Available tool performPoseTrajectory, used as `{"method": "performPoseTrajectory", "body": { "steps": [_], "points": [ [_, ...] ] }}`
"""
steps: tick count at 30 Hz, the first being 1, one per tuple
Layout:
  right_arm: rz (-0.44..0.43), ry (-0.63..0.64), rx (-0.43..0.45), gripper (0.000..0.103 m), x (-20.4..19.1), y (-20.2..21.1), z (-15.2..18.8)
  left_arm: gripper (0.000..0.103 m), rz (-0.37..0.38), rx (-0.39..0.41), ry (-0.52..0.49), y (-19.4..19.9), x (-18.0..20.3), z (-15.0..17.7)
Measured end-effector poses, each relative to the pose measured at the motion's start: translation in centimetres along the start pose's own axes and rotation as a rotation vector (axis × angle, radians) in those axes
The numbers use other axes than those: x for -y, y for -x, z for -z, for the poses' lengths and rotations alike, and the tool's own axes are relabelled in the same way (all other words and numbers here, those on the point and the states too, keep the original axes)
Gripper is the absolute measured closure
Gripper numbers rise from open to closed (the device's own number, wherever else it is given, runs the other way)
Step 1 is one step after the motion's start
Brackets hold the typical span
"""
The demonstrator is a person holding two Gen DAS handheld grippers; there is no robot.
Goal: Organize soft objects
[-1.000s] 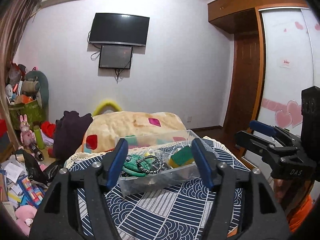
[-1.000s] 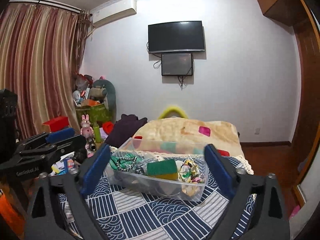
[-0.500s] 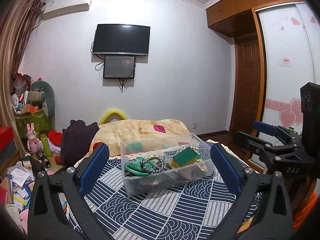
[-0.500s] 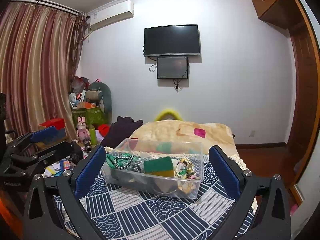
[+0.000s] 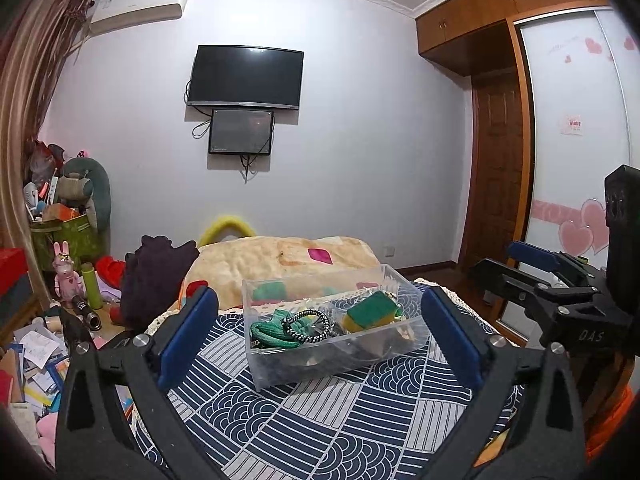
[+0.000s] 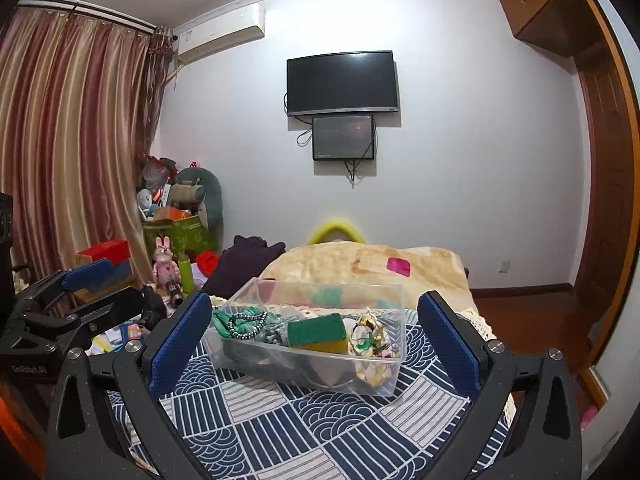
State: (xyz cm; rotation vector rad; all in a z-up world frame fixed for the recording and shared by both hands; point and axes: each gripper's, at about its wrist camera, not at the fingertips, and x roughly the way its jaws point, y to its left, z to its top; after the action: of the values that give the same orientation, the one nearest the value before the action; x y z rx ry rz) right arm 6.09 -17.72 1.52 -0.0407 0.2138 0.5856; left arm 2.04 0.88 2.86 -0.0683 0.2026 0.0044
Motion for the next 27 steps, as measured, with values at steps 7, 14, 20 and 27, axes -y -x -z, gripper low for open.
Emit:
{"method": "performPoseTrajectory", "body": {
  "steps": [7,14,20,27],
  "points": [
    [0.001,-0.01,0.001,0.0,0.04,0.17,-0.2,0.0,-0.007,0.006,-0.007,0.1,0.17,0.14],
    [0.0,-0.011,0.003,0.0,0.08,0.25,-0.09,0.0,-0.005,0.007,-0.008,0.15,0.22,0.18],
    [0.0,-0.01,0.002,0.0,0.06,0.33,-0.09,0.0,0.004,0.006,-0.005,0.15,0.05,0.17],
    [-0.001,-0.011,0.001,0.0,0.0,0.52,-0.24,0.0,0.002,0.002,0.004,0.03,0.04,0.31]
  ]
}}
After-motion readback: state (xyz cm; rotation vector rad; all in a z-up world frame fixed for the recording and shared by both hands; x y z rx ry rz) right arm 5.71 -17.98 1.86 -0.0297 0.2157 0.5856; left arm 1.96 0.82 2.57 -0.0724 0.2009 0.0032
